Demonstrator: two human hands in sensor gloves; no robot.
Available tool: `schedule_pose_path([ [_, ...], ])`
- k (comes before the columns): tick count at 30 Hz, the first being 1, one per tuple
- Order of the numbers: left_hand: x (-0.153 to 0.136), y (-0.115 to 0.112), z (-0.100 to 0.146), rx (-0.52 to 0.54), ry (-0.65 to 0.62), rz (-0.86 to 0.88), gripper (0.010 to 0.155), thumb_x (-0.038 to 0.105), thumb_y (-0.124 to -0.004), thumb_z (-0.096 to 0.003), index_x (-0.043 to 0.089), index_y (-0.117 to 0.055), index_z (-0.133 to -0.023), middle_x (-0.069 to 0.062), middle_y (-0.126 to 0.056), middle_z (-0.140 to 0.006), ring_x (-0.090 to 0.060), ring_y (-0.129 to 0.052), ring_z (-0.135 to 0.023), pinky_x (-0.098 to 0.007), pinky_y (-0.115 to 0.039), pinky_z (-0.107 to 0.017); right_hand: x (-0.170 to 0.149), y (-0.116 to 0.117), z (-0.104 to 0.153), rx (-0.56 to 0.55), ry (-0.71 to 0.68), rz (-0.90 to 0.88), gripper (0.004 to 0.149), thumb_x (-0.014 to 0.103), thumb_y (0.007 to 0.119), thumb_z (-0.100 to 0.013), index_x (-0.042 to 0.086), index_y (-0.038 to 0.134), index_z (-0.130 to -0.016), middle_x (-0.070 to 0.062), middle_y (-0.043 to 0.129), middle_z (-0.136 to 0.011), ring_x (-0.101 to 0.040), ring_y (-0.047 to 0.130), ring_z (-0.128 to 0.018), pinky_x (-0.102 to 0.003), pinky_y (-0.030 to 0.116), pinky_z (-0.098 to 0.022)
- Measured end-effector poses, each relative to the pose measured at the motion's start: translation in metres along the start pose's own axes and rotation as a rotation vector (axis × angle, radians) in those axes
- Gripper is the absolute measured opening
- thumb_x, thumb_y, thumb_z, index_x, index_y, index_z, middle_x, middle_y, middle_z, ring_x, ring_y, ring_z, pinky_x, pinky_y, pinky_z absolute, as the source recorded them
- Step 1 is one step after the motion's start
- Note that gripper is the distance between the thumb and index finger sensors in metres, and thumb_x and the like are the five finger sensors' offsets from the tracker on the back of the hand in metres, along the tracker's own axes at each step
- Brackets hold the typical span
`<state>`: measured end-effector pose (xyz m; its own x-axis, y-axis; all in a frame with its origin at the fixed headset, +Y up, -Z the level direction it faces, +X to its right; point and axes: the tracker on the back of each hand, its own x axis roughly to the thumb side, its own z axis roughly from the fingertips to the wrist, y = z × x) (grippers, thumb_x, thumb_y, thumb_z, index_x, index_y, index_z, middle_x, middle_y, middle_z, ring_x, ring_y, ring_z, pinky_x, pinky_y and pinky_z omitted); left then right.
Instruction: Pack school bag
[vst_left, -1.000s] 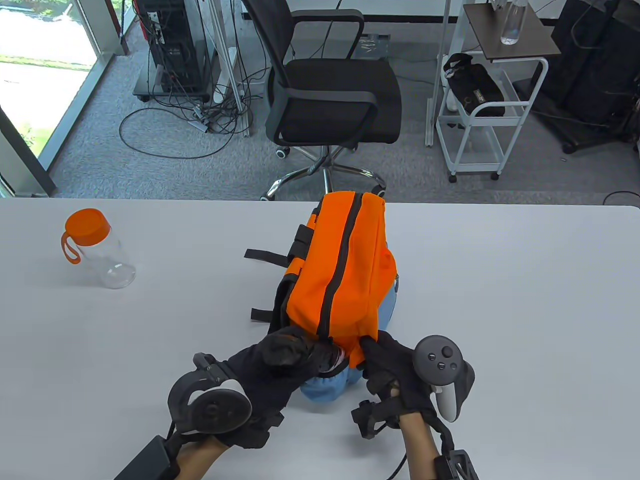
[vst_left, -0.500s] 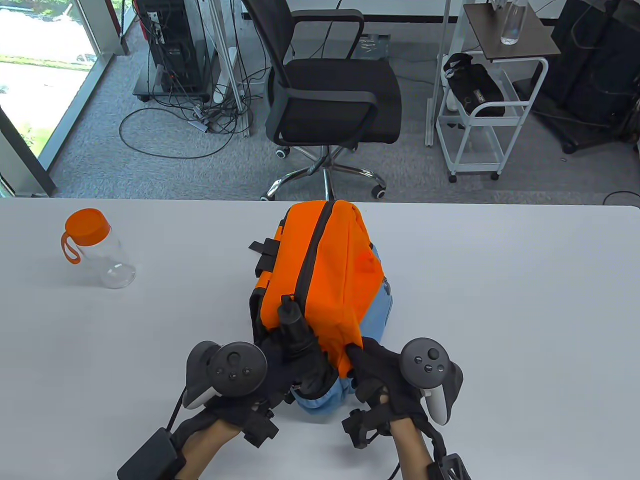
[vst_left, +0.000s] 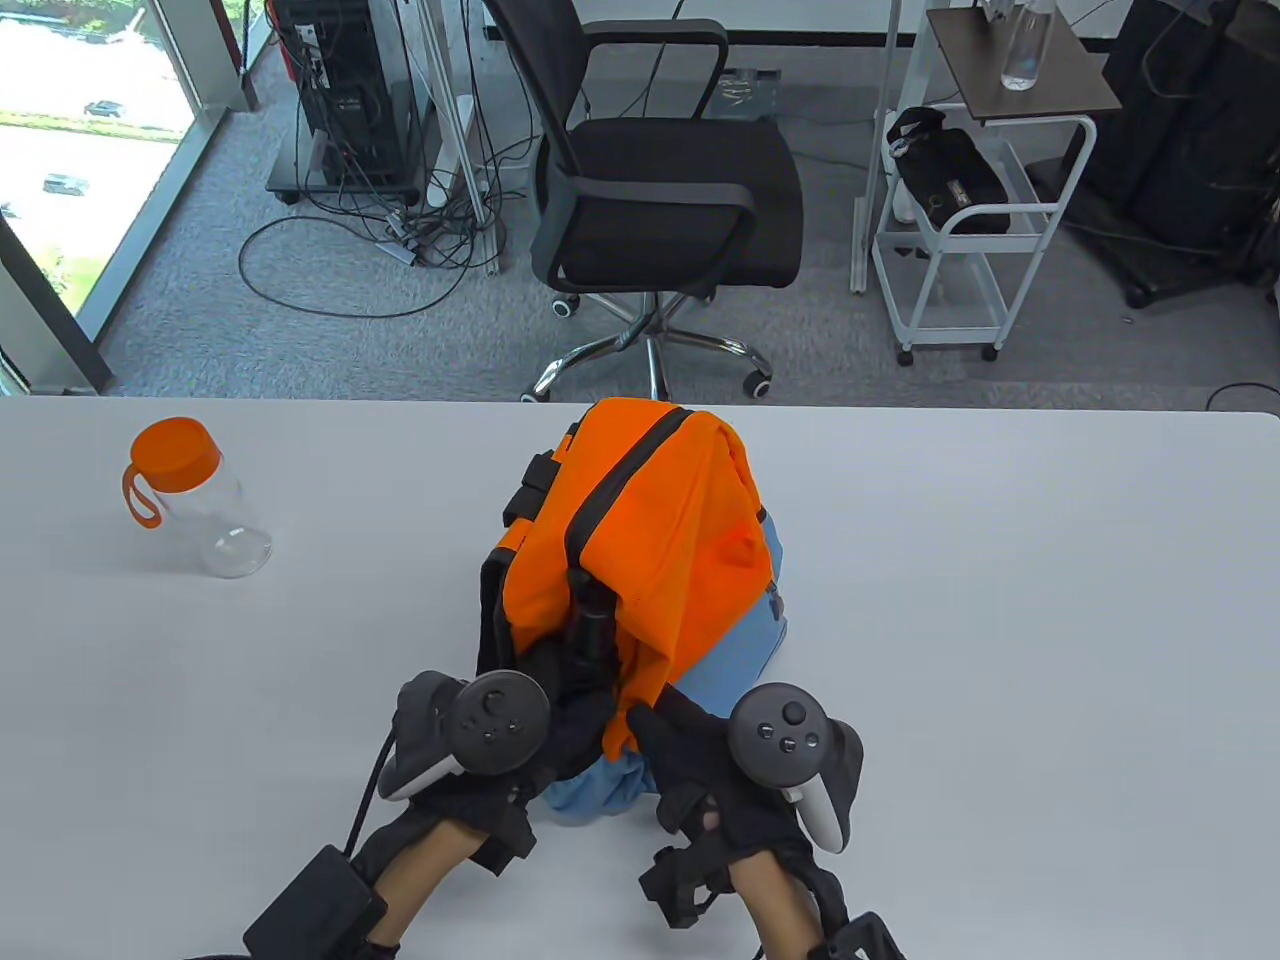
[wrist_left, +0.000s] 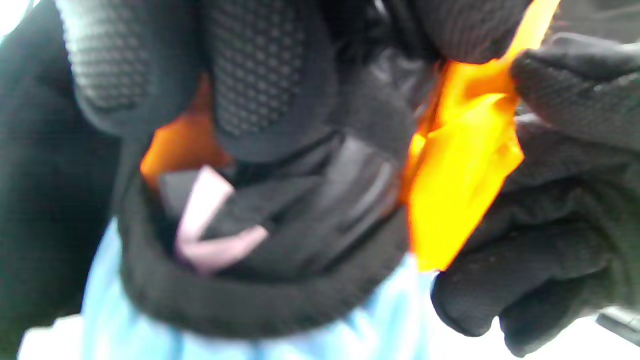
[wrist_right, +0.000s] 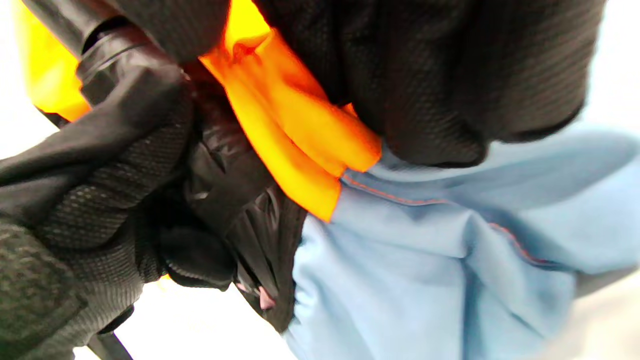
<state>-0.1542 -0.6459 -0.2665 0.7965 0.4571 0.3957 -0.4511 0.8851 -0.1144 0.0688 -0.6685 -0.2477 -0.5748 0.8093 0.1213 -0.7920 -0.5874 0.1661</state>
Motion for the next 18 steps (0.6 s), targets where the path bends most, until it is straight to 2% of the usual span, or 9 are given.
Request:
schedule_pose_path([
  [3, -0.002, 0.004, 0.014, 0.048, 0.012, 0.010, 0.090, 0.062, -0.065, -0.0507, -0.005, -0.061, -0.110, -0.034, -0.086, -0.091, -0.019, -0.100, -0.040, -0.041, -0.093, -0.032, 0.017, -0.040, 0.005, -0.136, -0.019, 0.119, 0.059, 0.039, 0.067, -0.049, -0.006, 0.083, -0.084, -0.034, 0.098, -0.069, -0.044, 0.107, -0.040, -0.050, 0.092, -0.028],
  [6, 0.003, 0.006, 0.024, 0.053, 0.063, -0.162, 0.095, 0.061, -0.062, -0.0524, -0.013, -0.057, -0.110, -0.033, -0.088, -0.087, -0.040, -0.091, -0.064, -0.048, -0.084, -0.044, 0.038, -0.076, 0.000, -0.390, -0.065, 0.309, 0.054, 0.032, 0.074, -0.048, -0.002, 0.078, -0.089, -0.029, 0.096, -0.074, -0.042, 0.105, -0.044, -0.051, 0.090, -0.033],
  [9, -0.001, 0.002, 0.023, 0.037, 0.059, -0.046, 0.096, 0.060, -0.068, -0.0509, -0.015, -0.055, -0.109, -0.033, -0.087, -0.085, -0.045, -0.088, -0.069, -0.051, -0.081, -0.048, 0.077, -0.081, -0.018, -0.386, -0.220, 0.531, 0.070, 0.025, 0.080, -0.047, 0.013, 0.047, -0.107, -0.022, 0.060, -0.107, -0.052, 0.082, -0.079, -0.061, 0.073, -0.057],
  [11, -0.002, -0.008, 0.022, 0.009, 0.037, -0.038, 0.086, 0.052, -0.075, -0.0498, -0.006, -0.055, -0.110, -0.029, -0.082, -0.087, -0.050, -0.082, -0.077, -0.057, -0.077, -0.054, 0.098, -0.076, -0.034, -0.341, -0.269, 0.732, 0.085, 0.025, 0.082, -0.046, 0.021, 0.025, -0.109, -0.020, 0.028, -0.115, -0.055, 0.058, -0.096, -0.065, 0.061, -0.067],
  [12, -0.001, -0.017, 0.023, -0.033, 0.033, -0.072, 0.085, 0.051, -0.076, -0.0493, -0.003, -0.051, -0.110, -0.027, -0.079, -0.091, -0.049, -0.081, -0.078, -0.058, -0.076, -0.056, 0.113, -0.069, -0.052, -0.286, -0.280, 0.940, 0.093, 0.027, 0.083, -0.044, 0.022, 0.015, -0.107, -0.021, 0.014, -0.115, -0.058, 0.043, -0.099, -0.066, 0.054, -0.070],
  [13, -0.001, -0.021, 0.024, -0.039, 0.026, -0.081, 0.085, 0.050, -0.076, -0.0493, -0.002, -0.048, -0.111, -0.027, -0.077, -0.095, -0.048, -0.080, -0.078, -0.058, -0.075, -0.056, 0.118, -0.065, -0.061, -0.259, -0.270, 1.030, 0.090, 0.029, 0.083, -0.043, 0.024, 0.020, -0.108, -0.022, 0.012, -0.114, -0.059, 0.036, -0.099, -0.067, 0.051, -0.071],
  [15, -0.001, -0.021, 0.023, 0.005, 0.012, -0.071, 0.083, 0.047, -0.078, -0.0482, -0.003, -0.051, -0.109, -0.026, -0.080, -0.094, -0.050, -0.083, -0.076, -0.057, -0.077, -0.055, 0.124, -0.059, -0.078, -0.182, -0.230, 1.185, 0.066, 0.039, 0.079, -0.041, 0.032, 0.051, -0.100, -0.019, 0.028, -0.115, -0.061, 0.033, -0.098, -0.068, 0.049, -0.071],
  [16, -0.003, -0.018, 0.022, -0.011, 0.018, -0.070, 0.083, 0.046, -0.079, -0.0470, -0.003, -0.054, -0.109, -0.025, -0.081, -0.093, -0.049, -0.084, -0.076, -0.057, -0.078, -0.055, 0.126, -0.058, -0.081, -0.153, -0.254, 1.177, 0.051, 0.042, 0.074, -0.042, 0.033, 0.063, -0.090, -0.014, 0.040, -0.114, -0.060, 0.038, -0.099, -0.069, 0.049, -0.071],
  [18, -0.016, -0.008, 0.018, -0.007, 0.041, -0.083, 0.082, 0.045, -0.081, -0.0450, -0.003, -0.059, -0.107, -0.023, -0.085, -0.093, -0.047, -0.084, -0.076, -0.057, -0.078, -0.056, 0.127, -0.060, -0.078, -0.171, -0.293, 1.093, 0.039, 0.035, 0.078, -0.041, 0.024, 0.078, -0.079, -0.014, 0.056, -0.110, -0.057, 0.051, -0.099, -0.073, 0.047, -0.069],
])
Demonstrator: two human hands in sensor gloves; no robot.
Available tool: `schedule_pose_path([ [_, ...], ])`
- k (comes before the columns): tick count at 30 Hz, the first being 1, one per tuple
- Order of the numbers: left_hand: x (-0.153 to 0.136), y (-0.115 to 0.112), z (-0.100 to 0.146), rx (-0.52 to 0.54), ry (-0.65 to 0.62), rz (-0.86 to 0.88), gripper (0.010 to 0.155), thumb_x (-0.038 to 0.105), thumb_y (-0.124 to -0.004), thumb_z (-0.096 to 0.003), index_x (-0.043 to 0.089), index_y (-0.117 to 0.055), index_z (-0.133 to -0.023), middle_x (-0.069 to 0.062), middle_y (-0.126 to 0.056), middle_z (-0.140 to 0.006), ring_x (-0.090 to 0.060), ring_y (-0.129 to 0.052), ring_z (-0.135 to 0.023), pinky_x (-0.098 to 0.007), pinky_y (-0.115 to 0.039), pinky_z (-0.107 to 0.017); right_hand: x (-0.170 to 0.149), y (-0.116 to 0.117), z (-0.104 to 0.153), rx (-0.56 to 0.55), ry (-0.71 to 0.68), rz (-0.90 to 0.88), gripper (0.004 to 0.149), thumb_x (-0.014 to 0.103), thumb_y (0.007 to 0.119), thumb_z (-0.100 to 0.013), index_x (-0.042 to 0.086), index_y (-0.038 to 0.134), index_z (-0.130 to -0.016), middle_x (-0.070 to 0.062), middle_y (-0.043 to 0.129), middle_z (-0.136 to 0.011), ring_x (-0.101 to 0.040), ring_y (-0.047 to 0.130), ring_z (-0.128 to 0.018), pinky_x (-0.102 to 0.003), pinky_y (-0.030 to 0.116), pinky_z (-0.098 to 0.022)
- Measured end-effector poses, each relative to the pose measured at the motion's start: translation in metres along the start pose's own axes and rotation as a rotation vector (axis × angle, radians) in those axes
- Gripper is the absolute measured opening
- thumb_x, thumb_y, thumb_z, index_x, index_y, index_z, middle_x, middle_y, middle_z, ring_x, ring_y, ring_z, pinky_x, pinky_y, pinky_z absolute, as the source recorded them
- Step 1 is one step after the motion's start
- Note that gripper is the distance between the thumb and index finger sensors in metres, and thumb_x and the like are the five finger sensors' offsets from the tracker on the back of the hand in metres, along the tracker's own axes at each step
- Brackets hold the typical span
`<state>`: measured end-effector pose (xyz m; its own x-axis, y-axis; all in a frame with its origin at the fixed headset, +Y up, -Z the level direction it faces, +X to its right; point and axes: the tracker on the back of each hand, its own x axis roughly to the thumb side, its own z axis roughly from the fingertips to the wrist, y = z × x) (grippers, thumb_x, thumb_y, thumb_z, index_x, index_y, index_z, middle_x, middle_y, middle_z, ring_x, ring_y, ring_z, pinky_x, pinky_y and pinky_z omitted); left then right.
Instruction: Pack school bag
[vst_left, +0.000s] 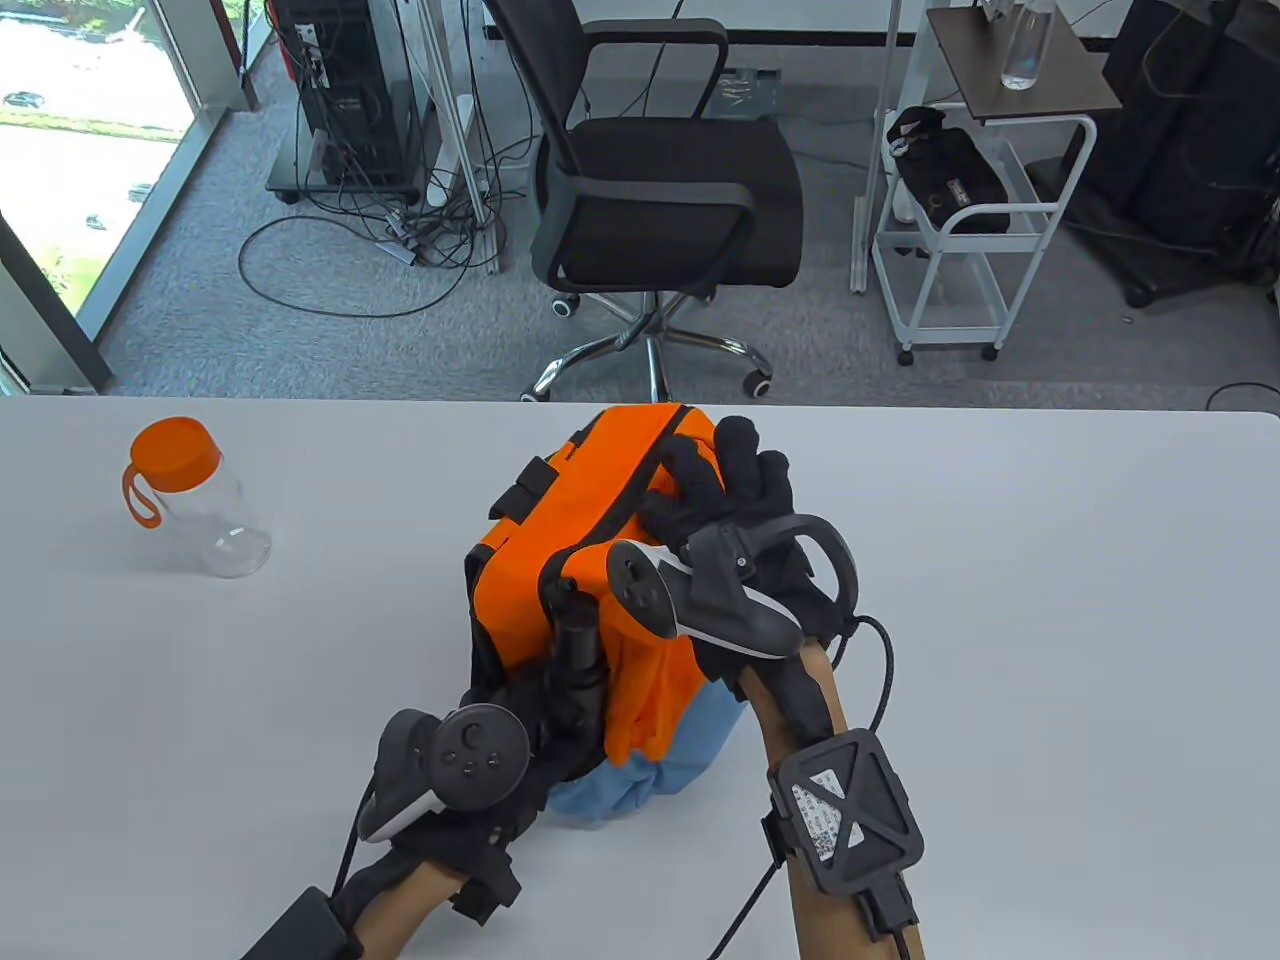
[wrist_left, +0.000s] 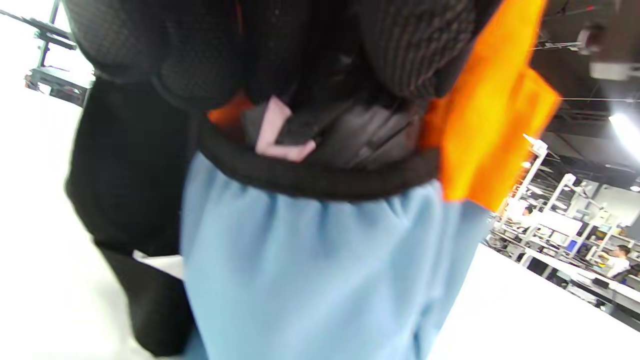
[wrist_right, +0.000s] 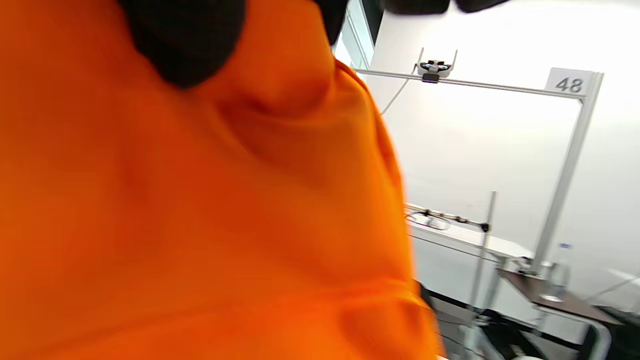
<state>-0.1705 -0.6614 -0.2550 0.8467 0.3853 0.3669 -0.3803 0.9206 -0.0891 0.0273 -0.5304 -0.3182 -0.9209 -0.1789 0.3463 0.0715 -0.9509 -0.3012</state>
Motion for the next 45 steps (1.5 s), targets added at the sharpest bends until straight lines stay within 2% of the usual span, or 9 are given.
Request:
schedule_pose_path([
  [5, -0.055, 0.023, -0.011, 0.096, 0.204, -0.234, 0.076, 0.040, -0.070, -0.0547, -0.005, -0.051, -0.112, -0.038, -0.063, -0.106, -0.060, -0.071, -0.089, -0.063, -0.072, -0.060, 0.005, -0.035, 0.014, 0.057, 0.065, 0.238, 0.033, 0.043, 0.081, -0.040, 0.018, 0.085, -0.061, -0.022, 0.064, -0.109, -0.065, 0.055, -0.096, -0.079, 0.042, -0.069],
  [10, -0.037, 0.035, 0.006, 0.115, 0.050, 0.062, 0.077, 0.048, -0.065, -0.0567, -0.002, -0.053, -0.115, -0.043, -0.052, -0.110, -0.069, -0.058, -0.093, -0.073, -0.060, -0.064, 0.020, -0.046, 0.007, 0.109, 0.236, 0.192, 0.035, 0.050, 0.072, -0.043, 0.020, 0.090, -0.040, -0.015, 0.110, -0.042, -0.022, 0.115, -0.021, -0.041, 0.095, -0.043],
  [18, 0.023, 0.011, 0.019, -0.040, -0.282, 0.333, 0.085, 0.058, -0.061, -0.0547, 0.001, -0.049, -0.117, -0.038, -0.055, -0.113, -0.059, -0.074, -0.093, -0.072, -0.072, -0.062, -0.041, -0.092, 0.091, -0.193, 0.288, -0.653, 0.043, 0.038, 0.072, -0.047, 0.008, 0.092, -0.071, -0.030, 0.093, -0.083, -0.039, 0.106, -0.048, -0.060, 0.077, -0.057],
  [22, 0.026, -0.002, 0.023, -0.111, -0.308, 0.301, 0.089, 0.061, -0.061, -0.0542, 0.000, -0.047, -0.117, -0.040, -0.055, -0.112, -0.059, -0.073, -0.094, -0.071, -0.075, -0.061, -0.115, -0.025, 0.166, -0.159, 0.629, -0.572, 0.043, 0.033, 0.078, -0.047, 0.011, 0.088, -0.082, -0.029, 0.091, -0.086, -0.041, 0.103, -0.055, -0.065, 0.074, -0.056],
  [24, 0.034, -0.002, 0.026, -0.111, -0.324, 0.340, 0.093, 0.062, -0.061, -0.0530, -0.003, -0.045, -0.117, -0.042, -0.054, -0.112, -0.062, -0.072, -0.094, -0.072, -0.075, -0.060, -0.114, 0.031, 0.173, 0.256, 0.492, -0.716, 0.069, 0.042, 0.076, -0.047, 0.007, 0.058, -0.104, -0.034, 0.068, -0.101, -0.052, 0.087, -0.075, -0.072, 0.062, -0.061],
  [28, 0.055, -0.007, 0.026, -0.229, -0.344, 0.420, 0.109, 0.069, -0.062, -0.0499, -0.009, -0.025, -0.117, -0.050, -0.041, -0.111, -0.074, -0.060, -0.095, -0.077, -0.075, -0.059, -0.060, 0.089, 0.161, 0.407, 0.185, -1.108, 0.093, 0.050, 0.069, -0.046, 0.000, 0.022, -0.109, -0.044, 0.033, -0.110, -0.073, 0.051, -0.088, -0.080, 0.052, -0.061],
  [31, 0.062, -0.027, 0.023, -0.279, -0.326, 0.419, 0.117, 0.060, -0.065, -0.0506, -0.020, 0.005, -0.102, -0.061, -0.012, -0.098, -0.086, -0.034, -0.086, -0.088, -0.059, -0.058, -0.023, 0.103, 0.137, 0.260, 0.040, -1.262, 0.090, 0.041, 0.068, -0.045, -0.010, 0.023, -0.103, -0.050, 0.043, -0.097, -0.064, 0.075, -0.074, -0.074, 0.069, -0.052],
  [41, -0.020, 0.013, -0.016, 0.265, -0.079, 0.201, 0.066, 0.045, -0.068, -0.0516, 0.015, -0.063, -0.110, -0.027, -0.080, -0.106, -0.055, -0.093, -0.086, -0.065, -0.089, -0.054, 0.008, 0.082, 0.087, -0.168, 0.333, -0.505, 0.048, 0.029, 0.076, -0.042, 0.002, 0.082, -0.080, -0.016, 0.098, -0.055, -0.019, 0.106, -0.034, -0.044, 0.095, -0.036],
  [45, -0.049, 0.017, -0.017, 0.195, -0.010, 0.390, 0.063, 0.046, -0.066, -0.0519, 0.020, -0.072, -0.110, -0.021, -0.083, -0.109, -0.053, -0.088, -0.088, -0.062, -0.081, -0.059, 0.009, 0.087, 0.080, -0.210, 0.347, -0.569, 0.045, 0.029, 0.078, -0.041, 0.004, 0.085, -0.078, -0.016, 0.098, -0.052, -0.019, 0.106, -0.032, -0.045, 0.095, -0.036],
])
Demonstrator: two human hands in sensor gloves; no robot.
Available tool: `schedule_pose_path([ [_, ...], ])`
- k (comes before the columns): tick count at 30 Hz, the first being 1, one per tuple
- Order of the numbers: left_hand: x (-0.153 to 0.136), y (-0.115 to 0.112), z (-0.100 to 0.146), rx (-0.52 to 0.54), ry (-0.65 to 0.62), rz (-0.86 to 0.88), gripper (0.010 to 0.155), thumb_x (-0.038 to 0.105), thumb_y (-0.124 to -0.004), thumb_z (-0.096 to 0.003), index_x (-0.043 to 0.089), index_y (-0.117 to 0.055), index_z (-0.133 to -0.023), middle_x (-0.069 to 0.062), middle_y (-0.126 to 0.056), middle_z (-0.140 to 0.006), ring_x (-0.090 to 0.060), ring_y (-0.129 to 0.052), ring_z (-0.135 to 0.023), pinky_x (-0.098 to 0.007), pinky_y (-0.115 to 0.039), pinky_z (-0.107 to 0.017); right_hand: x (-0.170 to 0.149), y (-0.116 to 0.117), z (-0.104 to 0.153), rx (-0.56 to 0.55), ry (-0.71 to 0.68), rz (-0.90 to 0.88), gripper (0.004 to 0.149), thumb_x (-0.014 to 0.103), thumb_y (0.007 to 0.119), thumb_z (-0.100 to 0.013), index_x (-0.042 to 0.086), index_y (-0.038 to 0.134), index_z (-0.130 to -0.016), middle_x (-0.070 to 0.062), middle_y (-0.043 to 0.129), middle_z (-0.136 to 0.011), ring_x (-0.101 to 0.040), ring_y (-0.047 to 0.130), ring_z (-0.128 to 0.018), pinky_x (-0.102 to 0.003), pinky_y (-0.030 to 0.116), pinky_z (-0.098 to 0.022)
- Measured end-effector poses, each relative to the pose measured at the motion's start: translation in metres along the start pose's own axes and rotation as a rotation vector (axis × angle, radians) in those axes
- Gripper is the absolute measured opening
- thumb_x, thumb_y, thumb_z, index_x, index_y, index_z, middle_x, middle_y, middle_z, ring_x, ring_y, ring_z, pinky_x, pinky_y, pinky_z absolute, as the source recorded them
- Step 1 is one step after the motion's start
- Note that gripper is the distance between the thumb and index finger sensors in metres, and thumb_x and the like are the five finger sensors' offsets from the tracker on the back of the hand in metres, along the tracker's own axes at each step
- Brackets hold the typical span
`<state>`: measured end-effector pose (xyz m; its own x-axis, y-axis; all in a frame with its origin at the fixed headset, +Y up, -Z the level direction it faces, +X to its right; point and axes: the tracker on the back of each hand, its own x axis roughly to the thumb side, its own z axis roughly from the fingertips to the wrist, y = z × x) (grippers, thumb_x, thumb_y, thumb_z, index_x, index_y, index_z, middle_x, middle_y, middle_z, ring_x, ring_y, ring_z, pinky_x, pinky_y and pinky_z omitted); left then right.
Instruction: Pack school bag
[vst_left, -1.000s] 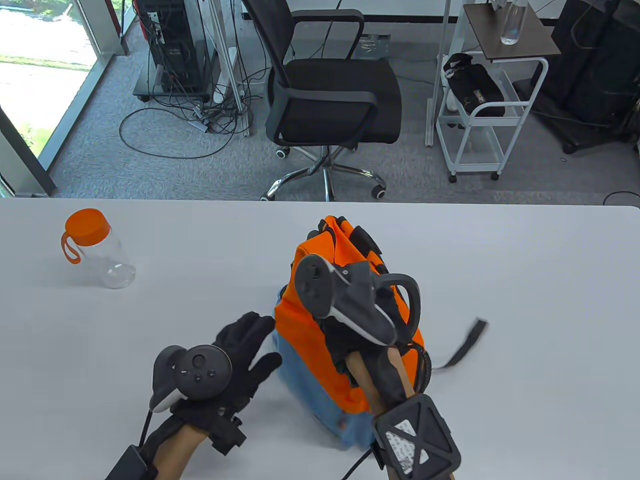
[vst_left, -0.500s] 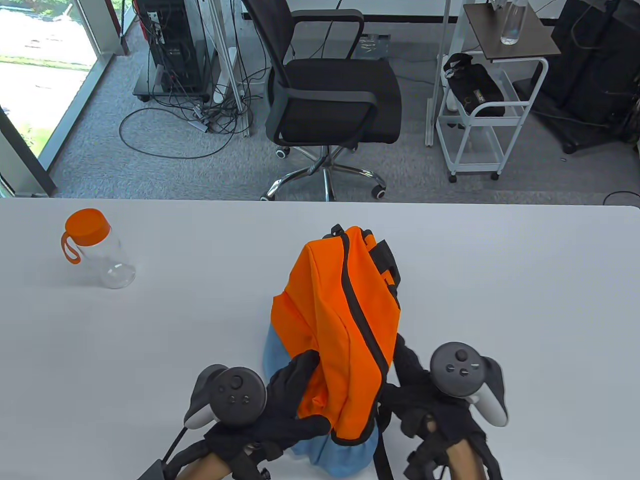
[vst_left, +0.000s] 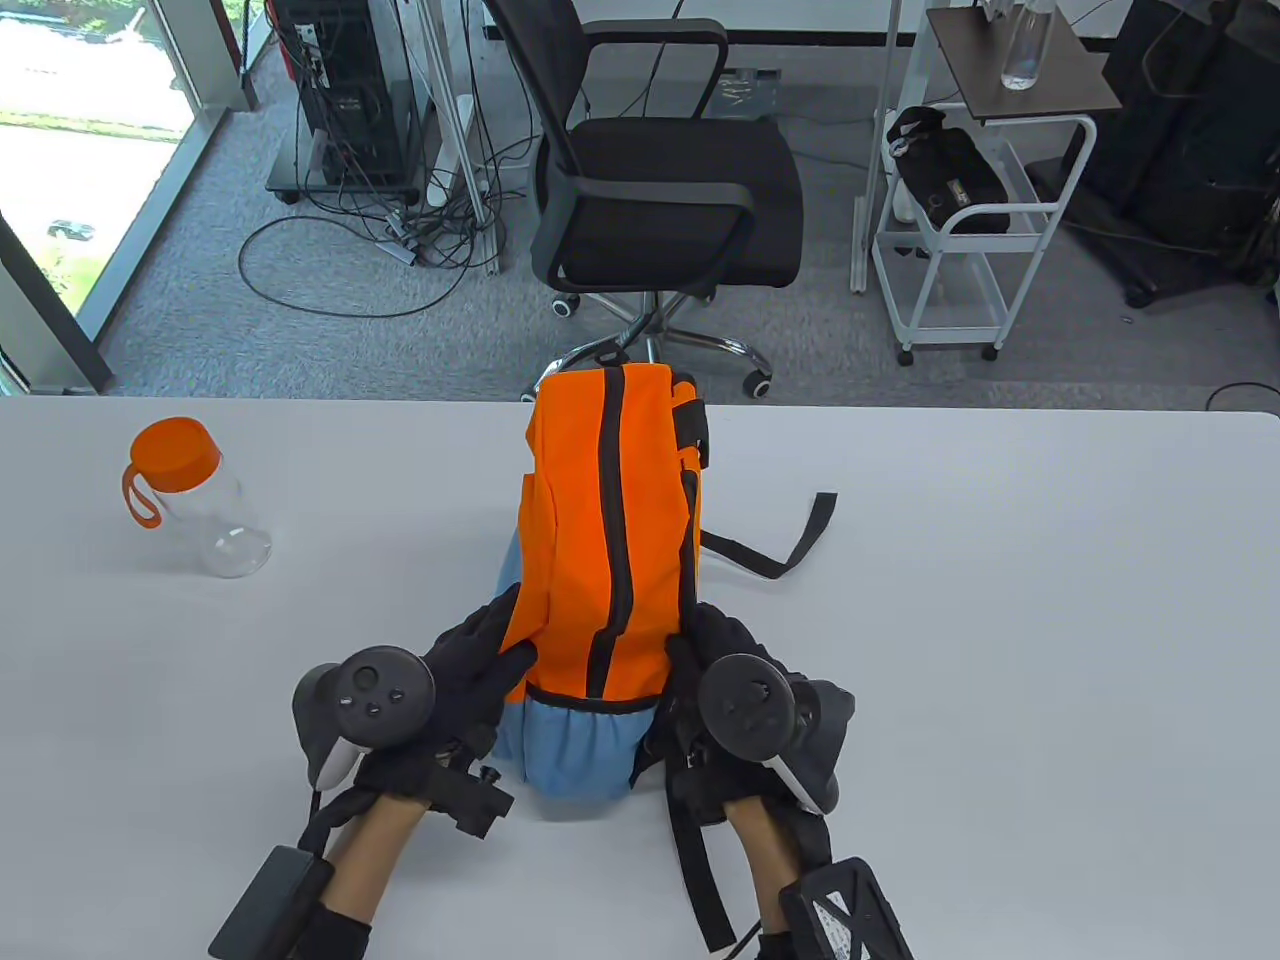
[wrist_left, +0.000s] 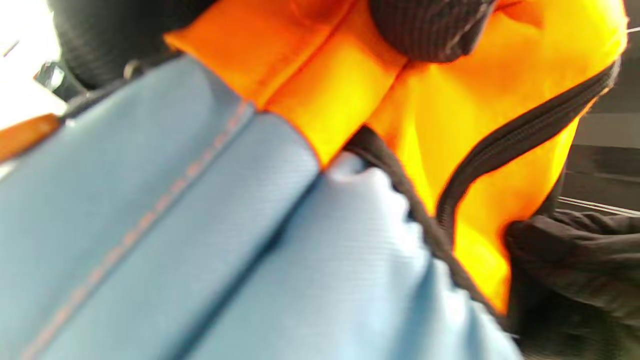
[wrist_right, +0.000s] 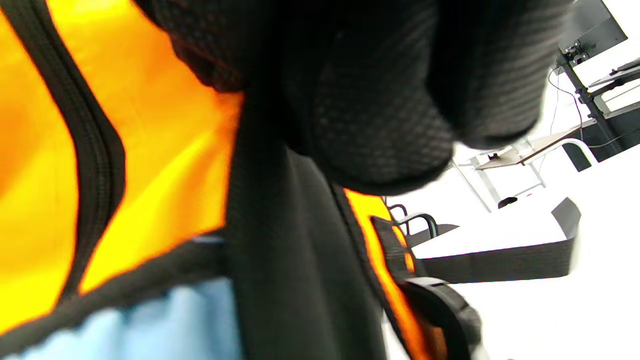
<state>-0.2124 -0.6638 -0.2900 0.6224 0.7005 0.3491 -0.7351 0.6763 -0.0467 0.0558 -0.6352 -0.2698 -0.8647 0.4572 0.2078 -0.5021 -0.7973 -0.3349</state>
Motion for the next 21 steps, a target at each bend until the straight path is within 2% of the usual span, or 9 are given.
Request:
schedule_pose_path([
  [1, -0.003, 0.002, 0.001, -0.038, -0.049, 0.058, 0.066, 0.045, -0.066, -0.0524, 0.015, -0.070, -0.112, -0.025, -0.078, -0.111, -0.058, -0.080, -0.092, -0.065, -0.075, -0.061, 0.004, 0.000, 0.003, -0.008, -0.040, 0.071, 0.045, 0.030, 0.077, -0.041, 0.005, 0.084, -0.078, -0.015, 0.098, -0.053, -0.018, 0.106, -0.032, -0.044, 0.095, -0.037],
  [3, -0.008, 0.016, 0.004, -0.060, -0.094, 0.043, 0.076, 0.055, -0.062, -0.0521, 0.009, -0.069, -0.113, -0.032, -0.074, -0.111, -0.063, -0.070, -0.093, -0.065, -0.069, -0.061, 0.006, -0.001, 0.008, -0.018, -0.080, 0.099, 0.046, 0.032, 0.077, -0.042, 0.005, 0.084, -0.079, -0.014, 0.098, -0.053, -0.018, 0.106, -0.033, -0.044, 0.094, -0.037],
  [4, -0.012, 0.029, 0.004, 0.000, -0.079, 0.018, 0.076, 0.056, -0.061, -0.0524, 0.006, -0.077, -0.108, -0.031, -0.076, -0.109, -0.063, -0.070, -0.092, -0.065, -0.070, -0.061, 0.005, 0.000, 0.009, -0.011, -0.076, 0.081, 0.047, 0.032, 0.077, -0.043, 0.004, 0.083, -0.080, -0.014, 0.098, -0.054, -0.019, 0.105, -0.034, -0.045, 0.094, -0.037],
  [8, -0.030, 0.083, -0.011, 0.216, 0.013, -0.152, 0.072, 0.052, -0.063, -0.0543, 0.007, -0.073, -0.110, -0.030, -0.078, -0.107, -0.058, -0.076, -0.092, -0.065, -0.072, -0.062, -0.003, 0.003, 0.014, -0.015, -0.051, 0.016, 0.050, 0.032, 0.078, -0.043, 0.005, 0.079, -0.086, -0.015, 0.097, -0.063, -0.025, 0.104, -0.043, -0.050, 0.090, -0.042],
  [10, -0.042, 0.108, -0.029, 0.262, 0.092, -0.292, 0.074, 0.051, -0.064, -0.0545, 0.006, -0.067, -0.112, -0.033, -0.073, -0.109, -0.061, -0.070, -0.094, -0.067, -0.067, -0.065, -0.003, 0.003, 0.014, -0.010, -0.068, 0.031, 0.049, 0.029, 0.078, -0.043, 0.005, 0.079, -0.086, -0.015, 0.096, -0.065, -0.027, 0.103, -0.046, -0.052, 0.088, -0.045],
  [14, -0.067, 0.150, -0.066, 0.261, 0.243, -0.623, 0.080, 0.054, -0.065, -0.0538, 0.005, -0.054, -0.117, -0.036, -0.055, -0.116, -0.068, -0.053, -0.097, -0.073, -0.055, -0.067, -0.003, 0.003, 0.014, 0.003, -0.075, 0.052, 0.049, 0.029, 0.078, -0.044, 0.006, 0.078, -0.086, -0.015, 0.095, -0.066, -0.027, 0.102, -0.048, -0.051, 0.088, -0.047],
  [16, -0.085, 0.169, -0.084, 0.217, 0.352, -0.749, 0.084, 0.057, -0.065, -0.0534, 0.009, -0.046, -0.120, -0.039, -0.043, -0.118, -0.071, -0.046, -0.098, -0.076, -0.051, -0.067, -0.004, 0.003, 0.014, 0.004, -0.077, 0.056, 0.048, 0.029, 0.078, -0.044, 0.006, 0.078, -0.086, -0.015, 0.095, -0.066, -0.027, 0.102, -0.048, -0.051, 0.088, -0.046],
  [19, -0.112, 0.185, -0.099, 0.177, 0.485, -0.829, 0.087, 0.061, -0.064, -0.0530, 0.015, -0.036, -0.122, -0.042, -0.029, -0.119, -0.075, -0.037, -0.098, -0.082, -0.049, -0.064, -0.002, 0.003, 0.015, 0.005, -0.089, 0.080, 0.048, 0.029, 0.078, -0.044, 0.006, 0.078, -0.086, -0.015, 0.095, -0.066, -0.026, 0.102, -0.048, -0.051, 0.088, -0.047],
  [21, -0.135, 0.193, -0.106, 0.130, 0.596, -0.843, 0.089, 0.063, -0.064, -0.0524, 0.016, -0.037, -0.122, -0.046, -0.024, -0.117, -0.079, -0.038, -0.096, -0.084, -0.054, -0.062, -0.001, 0.003, 0.014, 0.015, -0.088, 0.077, 0.048, 0.029, 0.078, -0.044, 0.006, 0.078, -0.086, -0.015, 0.095, -0.066, -0.026, 0.102, -0.048, -0.051, 0.088, -0.047],
])
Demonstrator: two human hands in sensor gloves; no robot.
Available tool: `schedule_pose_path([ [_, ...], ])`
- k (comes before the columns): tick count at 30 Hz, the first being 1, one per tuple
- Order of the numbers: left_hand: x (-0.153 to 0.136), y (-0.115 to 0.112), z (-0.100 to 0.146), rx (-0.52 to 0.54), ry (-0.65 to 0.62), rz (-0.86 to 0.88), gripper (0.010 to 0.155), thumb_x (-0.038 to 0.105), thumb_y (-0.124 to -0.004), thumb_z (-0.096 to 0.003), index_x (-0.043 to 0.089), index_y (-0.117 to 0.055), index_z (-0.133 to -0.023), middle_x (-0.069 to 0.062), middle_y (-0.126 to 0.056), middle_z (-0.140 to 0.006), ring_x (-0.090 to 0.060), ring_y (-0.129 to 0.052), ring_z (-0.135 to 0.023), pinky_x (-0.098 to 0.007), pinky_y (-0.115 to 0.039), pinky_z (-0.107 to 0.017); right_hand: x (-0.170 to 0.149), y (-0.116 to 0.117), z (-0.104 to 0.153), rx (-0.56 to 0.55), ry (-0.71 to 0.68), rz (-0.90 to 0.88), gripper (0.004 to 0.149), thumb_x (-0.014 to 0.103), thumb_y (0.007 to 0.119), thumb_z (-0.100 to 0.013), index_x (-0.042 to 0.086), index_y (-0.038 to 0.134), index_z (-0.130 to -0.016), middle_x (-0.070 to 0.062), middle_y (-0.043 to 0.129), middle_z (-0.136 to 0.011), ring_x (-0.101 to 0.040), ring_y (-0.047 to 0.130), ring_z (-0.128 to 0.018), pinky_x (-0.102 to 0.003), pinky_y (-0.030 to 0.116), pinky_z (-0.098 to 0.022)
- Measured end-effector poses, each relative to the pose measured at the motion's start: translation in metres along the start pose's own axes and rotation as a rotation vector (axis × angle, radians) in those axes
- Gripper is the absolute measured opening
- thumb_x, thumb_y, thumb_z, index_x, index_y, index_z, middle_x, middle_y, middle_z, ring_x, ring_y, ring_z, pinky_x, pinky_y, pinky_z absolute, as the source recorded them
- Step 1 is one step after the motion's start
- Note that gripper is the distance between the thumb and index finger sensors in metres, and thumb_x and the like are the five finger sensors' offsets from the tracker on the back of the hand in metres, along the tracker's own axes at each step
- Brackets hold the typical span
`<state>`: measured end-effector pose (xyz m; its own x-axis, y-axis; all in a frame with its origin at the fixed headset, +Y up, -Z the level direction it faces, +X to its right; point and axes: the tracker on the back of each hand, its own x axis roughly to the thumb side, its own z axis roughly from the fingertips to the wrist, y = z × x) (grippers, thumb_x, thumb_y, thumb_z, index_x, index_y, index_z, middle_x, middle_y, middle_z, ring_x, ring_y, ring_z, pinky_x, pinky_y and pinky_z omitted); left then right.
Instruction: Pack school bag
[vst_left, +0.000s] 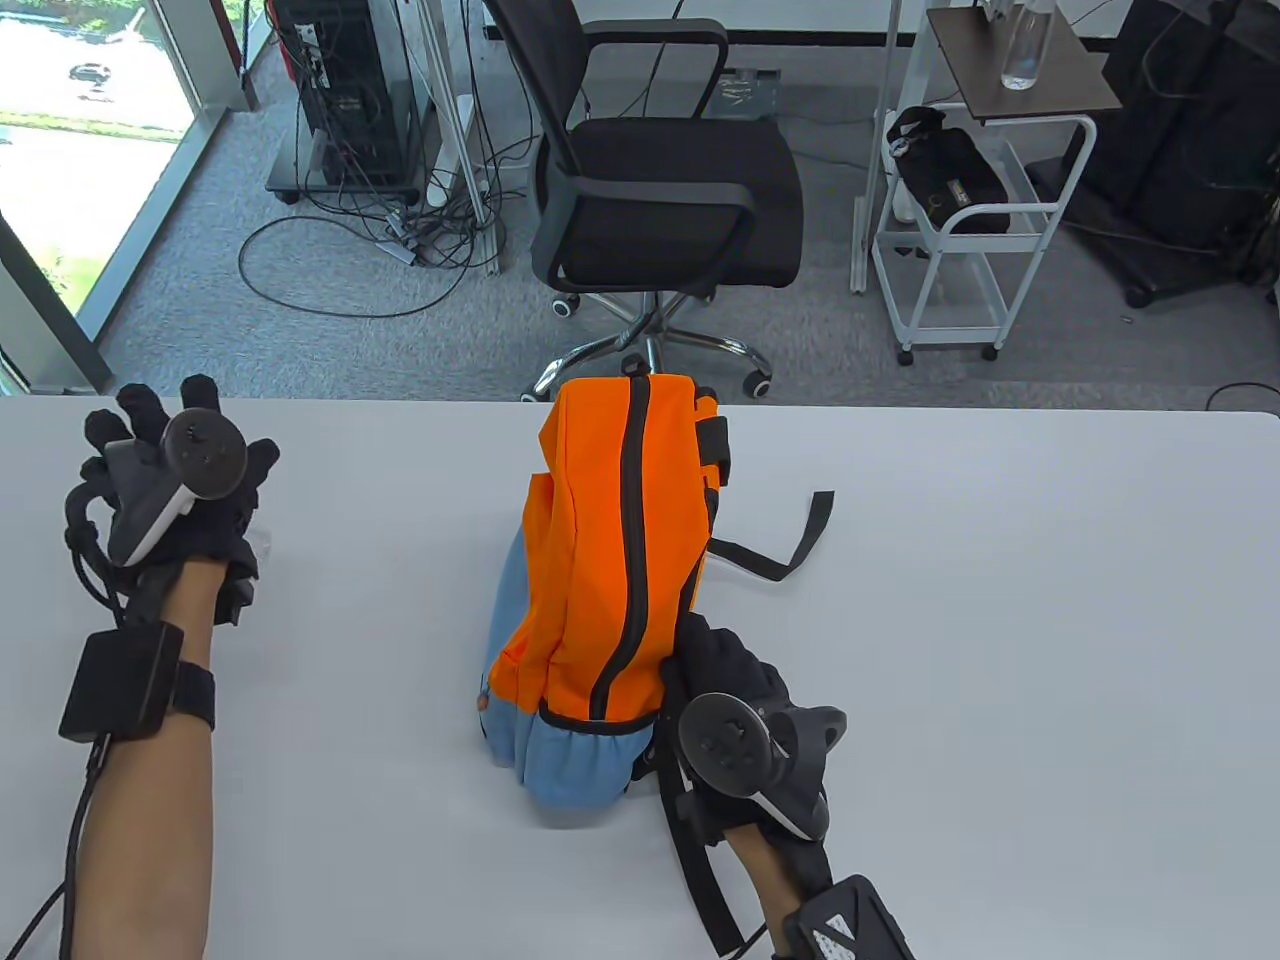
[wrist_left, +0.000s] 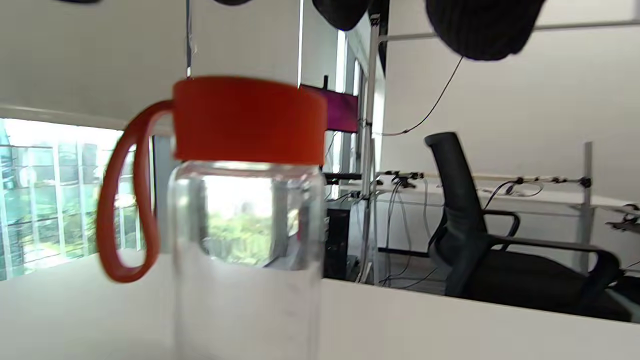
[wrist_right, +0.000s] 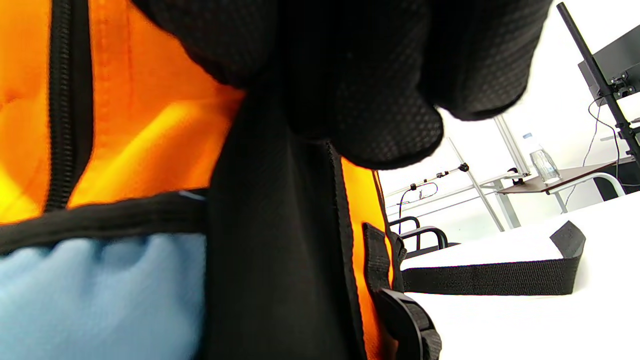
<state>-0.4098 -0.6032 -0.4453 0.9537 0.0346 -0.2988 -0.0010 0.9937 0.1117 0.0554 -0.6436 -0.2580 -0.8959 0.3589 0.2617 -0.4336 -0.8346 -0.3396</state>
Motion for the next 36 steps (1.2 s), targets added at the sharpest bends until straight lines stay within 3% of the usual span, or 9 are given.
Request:
schedule_pose_path([
  [2, -0.011, -0.017, -0.013, -0.121, 0.066, 0.008, 0.087, 0.062, -0.066, -0.0523, 0.015, -0.041, -0.121, -0.049, -0.024, -0.115, -0.079, -0.046, -0.095, -0.079, -0.066, -0.062, 0.002, 0.000, -0.002, 0.013, -0.001, -0.007, 0.048, 0.029, 0.078, -0.044, 0.006, 0.078, -0.086, -0.015, 0.095, -0.066, -0.027, 0.102, -0.049, -0.051, 0.087, -0.047],
  [3, -0.013, -0.023, -0.015, -0.134, 0.072, 0.035, 0.091, 0.062, -0.067, -0.0520, 0.016, -0.031, -0.121, -0.049, -0.027, -0.115, -0.079, -0.052, -0.095, -0.077, -0.071, -0.061, 0.003, 0.001, -0.002, 0.012, -0.006, -0.003, 0.048, 0.029, 0.078, -0.044, 0.006, 0.078, -0.086, -0.015, 0.095, -0.066, -0.027, 0.102, -0.049, -0.052, 0.087, -0.047],
  [5, -0.012, -0.025, -0.017, -0.033, 0.061, 0.063, 0.088, 0.058, -0.072, -0.0515, 0.017, -0.035, -0.119, -0.047, -0.038, -0.113, -0.075, -0.065, -0.092, -0.072, -0.079, -0.058, 0.003, 0.002, -0.002, 0.010, -0.010, 0.002, 0.048, 0.029, 0.078, -0.044, 0.006, 0.077, -0.086, -0.015, 0.094, -0.067, -0.027, 0.102, -0.049, -0.052, 0.087, -0.047],
  [8, -0.010, -0.023, -0.020, -0.004, 0.055, 0.042, 0.082, 0.059, -0.073, -0.0504, 0.018, -0.041, -0.114, -0.041, -0.047, -0.114, -0.071, -0.068, -0.093, -0.072, -0.079, -0.058, 0.003, 0.002, -0.002, 0.014, -0.006, 0.001, 0.048, 0.029, 0.077, -0.044, 0.006, 0.077, -0.086, -0.015, 0.094, -0.067, -0.027, 0.102, -0.049, -0.052, 0.087, -0.047],
  [12, -0.003, -0.020, -0.013, 0.097, -0.005, 0.035, 0.073, 0.055, -0.078, -0.0507, 0.019, -0.053, -0.109, -0.035, -0.063, -0.107, -0.055, -0.092, -0.082, -0.059, -0.093, -0.051, 0.003, 0.001, -0.002, 0.028, 0.007, -0.018, 0.048, 0.029, 0.078, -0.044, 0.005, 0.077, -0.086, -0.015, 0.095, -0.066, -0.027, 0.102, -0.048, -0.052, 0.087, -0.046],
  [19, 0.048, 0.022, 0.069, 0.161, -0.337, 0.015, 0.073, 0.060, -0.070, -0.0559, 0.018, -0.058, -0.115, -0.033, -0.067, -0.105, -0.050, -0.093, -0.074, -0.050, -0.092, -0.046, 0.006, 0.001, -0.017, 0.020, -0.007, 0.000, 0.046, 0.029, 0.081, -0.043, 0.005, 0.081, -0.083, -0.015, 0.096, -0.064, -0.028, 0.102, -0.048, -0.053, 0.087, -0.048],
  [25, 0.081, 0.073, 0.155, 0.217, -0.586, 0.303, 0.074, 0.062, -0.064, -0.0577, 0.015, -0.062, -0.114, -0.034, -0.072, -0.101, -0.046, -0.096, -0.065, -0.045, -0.092, -0.040, 0.002, -0.005, -0.051, -0.009, -0.008, 0.268, 0.045, 0.031, 0.081, -0.043, 0.009, 0.081, -0.083, -0.012, 0.096, -0.065, -0.025, 0.103, -0.050, -0.051, 0.089, -0.049],
  [31, 0.101, 0.123, 0.236, 0.212, -0.818, 0.421, 0.079, 0.066, -0.058, -0.0597, 0.009, -0.064, -0.115, -0.033, -0.076, -0.098, -0.042, -0.096, -0.057, -0.040, -0.090, -0.036, 0.003, -0.002, -0.036, 0.035, -0.009, 0.157, 0.046, 0.030, 0.081, -0.043, 0.009, 0.080, -0.084, -0.013, 0.095, -0.066, -0.025, 0.102, -0.050, -0.051, 0.088, -0.049],
  [36, 0.133, 0.124, 0.266, 0.226, -0.938, 0.487, 0.082, 0.066, -0.057, -0.0590, 0.003, -0.066, -0.112, -0.034, -0.076, -0.096, -0.042, -0.095, -0.055, -0.040, -0.089, -0.034, 0.014, 0.003, -0.026, 0.053, -0.034, 0.083, 0.046, 0.030, 0.081, -0.043, 0.008, 0.080, -0.084, -0.013, 0.095, -0.066, -0.026, 0.102, -0.050, -0.052, 0.086, -0.050],
])
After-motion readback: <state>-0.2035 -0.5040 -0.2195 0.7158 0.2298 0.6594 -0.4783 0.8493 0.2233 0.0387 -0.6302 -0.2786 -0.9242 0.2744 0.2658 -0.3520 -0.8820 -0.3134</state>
